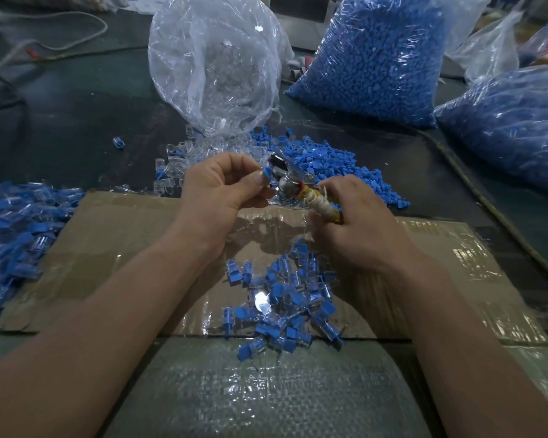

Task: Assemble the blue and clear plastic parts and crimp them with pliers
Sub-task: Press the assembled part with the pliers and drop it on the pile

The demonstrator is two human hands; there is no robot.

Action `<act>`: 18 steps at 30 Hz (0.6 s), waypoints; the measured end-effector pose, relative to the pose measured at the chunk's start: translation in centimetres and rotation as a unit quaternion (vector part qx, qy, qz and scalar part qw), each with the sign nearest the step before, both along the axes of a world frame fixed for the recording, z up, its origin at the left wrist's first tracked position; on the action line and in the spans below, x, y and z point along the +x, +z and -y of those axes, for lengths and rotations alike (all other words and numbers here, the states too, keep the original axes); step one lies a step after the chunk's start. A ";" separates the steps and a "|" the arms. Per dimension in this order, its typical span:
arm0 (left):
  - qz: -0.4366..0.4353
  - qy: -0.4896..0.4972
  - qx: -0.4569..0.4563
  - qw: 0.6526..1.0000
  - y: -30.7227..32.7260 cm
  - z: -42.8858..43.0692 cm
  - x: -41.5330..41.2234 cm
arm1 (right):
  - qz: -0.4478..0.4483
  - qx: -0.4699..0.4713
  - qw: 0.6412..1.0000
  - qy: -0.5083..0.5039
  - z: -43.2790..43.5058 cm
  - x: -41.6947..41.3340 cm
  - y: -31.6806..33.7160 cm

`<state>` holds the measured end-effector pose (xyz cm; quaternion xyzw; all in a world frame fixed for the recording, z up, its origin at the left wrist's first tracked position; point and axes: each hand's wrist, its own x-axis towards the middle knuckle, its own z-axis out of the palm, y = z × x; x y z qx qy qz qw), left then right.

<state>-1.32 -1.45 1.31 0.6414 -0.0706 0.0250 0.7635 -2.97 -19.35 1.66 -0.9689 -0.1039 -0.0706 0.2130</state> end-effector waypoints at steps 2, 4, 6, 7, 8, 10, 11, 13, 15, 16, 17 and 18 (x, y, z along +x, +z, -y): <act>0.005 0.002 0.008 1.000 0.0 0.0 0.0 | 0.000 0.000 1.000 0.005 0.1 0.0 0.0; 0.009 0.007 0.018 1.000 -0.1 0.1 0.0 | 0.001 -0.006 1.000 0.008 0.1 0.0 0.0; 0.014 0.015 0.037 0.999 -0.1 0.1 0.0 | 0.002 -0.024 1.000 0.012 0.2 0.1 0.1; 0.017 0.018 0.049 0.998 -0.1 0.2 0.0 | 0.003 -0.033 0.999 0.015 0.2 0.1 0.1; 0.020 0.020 0.059 0.998 -0.1 0.2 0.0 | 0.005 -0.040 0.999 0.016 0.2 0.2 0.1; 0.028 0.023 0.072 0.997 -0.2 0.2 -0.1 | 0.007 -0.044 0.999 0.014 0.2 0.3 0.1; 0.033 0.026 0.077 0.996 -0.2 0.2 -0.1 | 0.007 -0.043 0.999 0.012 0.2 0.4 0.1; 0.044 0.031 0.082 0.995 -0.1 0.2 -0.1 | 0.007 -0.040 0.999 0.010 0.1 0.4 0.1; 0.051 0.036 0.084 0.995 -0.1 0.2 -0.1 | 0.006 -0.033 0.999 0.007 0.0 0.4 0.2; 0.054 0.037 0.086 0.994 -0.1 0.2 -0.1 | 0.004 -0.029 1.000 0.005 0.0 0.3 0.2; 0.057 0.039 0.088 0.994 -0.2 0.2 -0.2 | 0.003 -0.026 1.000 0.003 -0.1 0.3 0.2; 0.060 0.040 0.091 0.993 -0.2 0.2 -0.2 | 0.002 -0.025 1.000 0.002 -0.1 0.3 0.3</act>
